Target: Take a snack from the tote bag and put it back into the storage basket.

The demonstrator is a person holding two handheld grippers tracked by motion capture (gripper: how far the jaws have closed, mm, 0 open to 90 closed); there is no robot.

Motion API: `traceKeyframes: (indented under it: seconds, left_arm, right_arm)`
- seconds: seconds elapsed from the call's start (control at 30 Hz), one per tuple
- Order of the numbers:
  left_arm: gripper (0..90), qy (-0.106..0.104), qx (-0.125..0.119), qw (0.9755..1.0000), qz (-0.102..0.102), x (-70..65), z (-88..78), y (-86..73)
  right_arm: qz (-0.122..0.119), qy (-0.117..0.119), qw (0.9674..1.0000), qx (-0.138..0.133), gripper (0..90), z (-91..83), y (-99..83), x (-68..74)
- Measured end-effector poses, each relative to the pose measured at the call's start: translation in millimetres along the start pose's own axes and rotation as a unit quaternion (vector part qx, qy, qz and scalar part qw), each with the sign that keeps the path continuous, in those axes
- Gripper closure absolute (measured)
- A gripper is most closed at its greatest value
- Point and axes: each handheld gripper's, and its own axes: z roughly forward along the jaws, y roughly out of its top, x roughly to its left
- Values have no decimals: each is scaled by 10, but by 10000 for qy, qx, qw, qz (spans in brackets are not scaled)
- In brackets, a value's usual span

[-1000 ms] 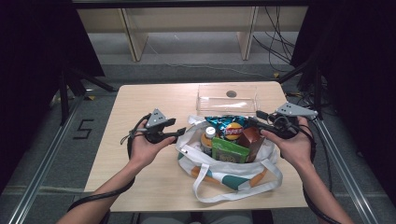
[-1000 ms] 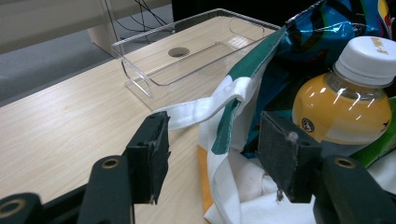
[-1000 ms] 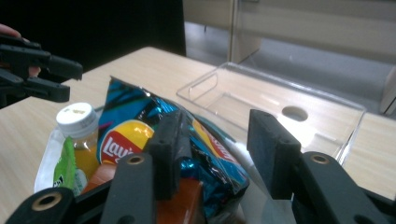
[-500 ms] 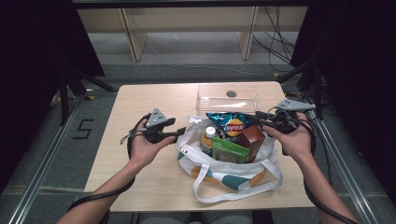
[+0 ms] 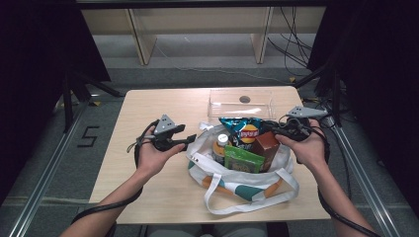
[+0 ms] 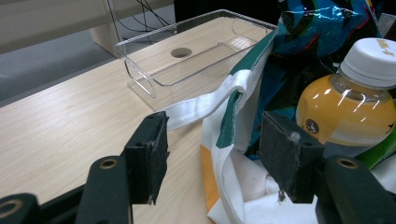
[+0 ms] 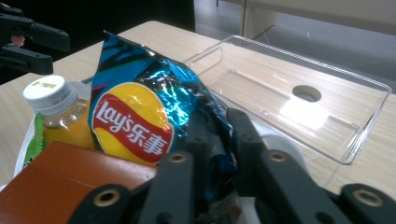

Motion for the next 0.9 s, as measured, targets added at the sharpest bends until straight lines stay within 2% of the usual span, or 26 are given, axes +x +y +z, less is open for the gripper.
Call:
traceKeyframes:
  seconds: [0.03,0.1,0.2,0.23,0.27,0.3,0.33,0.37,0.43,0.5,0.57,0.6,0.77,0.8,0.9]
  left_arm:
    - [415,3,3,10000,0,2,0,-1]
    - [415,0,6,10000,-9,4,6,-6]
    - [414,1,14,10000,-14,5,8,-11]
    - [414,7,15,10000,-25,5,6,-11]
    - [414,9,11,10000,-27,7,4,-9]
    - [414,11,6,10000,-34,9,2,-9]
    - [414,13,1,10000,-43,11,2,-9]
    - [414,13,4,10000,-40,12,1,-10]
    - [414,12,13,10000,-56,12,5,-15]
    - [414,7,16,10000,-56,13,9,-18]
    - [414,15,23,10000,-60,13,12,-21]
    - [414,5,22,10000,-66,11,14,-22]
    - [413,9,12,10000,-77,14,13,-18]
    - [413,-19,-3,10000,-84,17,15,-18]
    - [412,9,0,10000,-90,18,11,-17]
  right_arm:
    - [49,22,10000,17,869,-1,0,19]
    - [-27,-16,10000,59,884,-5,6,34]
    - [38,-43,9999,-113,898,4,-8,65]
    - [-38,-75,9999,-92,900,-12,-11,55]
    - [53,-132,9996,-250,900,2,-30,75]
    - [71,-122,9996,-255,900,-9,-37,78]
    - [-20,-95,9995,-317,900,-13,-44,66]
    - [94,-120,9995,-280,900,-34,-47,87]
    - [-65,-208,9987,-469,900,-45,-46,66]
    - [67,-187,9978,-633,900,-55,-38,69]
    - [73,-214,9971,-733,900,-89,-22,62]
    - [-20,-217,9962,-840,900,-89,-15,48]
    - [82,-193,9952,-953,900,-154,34,109]
    - [-94,-250,9941,-1049,900,-159,53,99]
    - [72,-250,9942,-1044,900,-183,76,150]
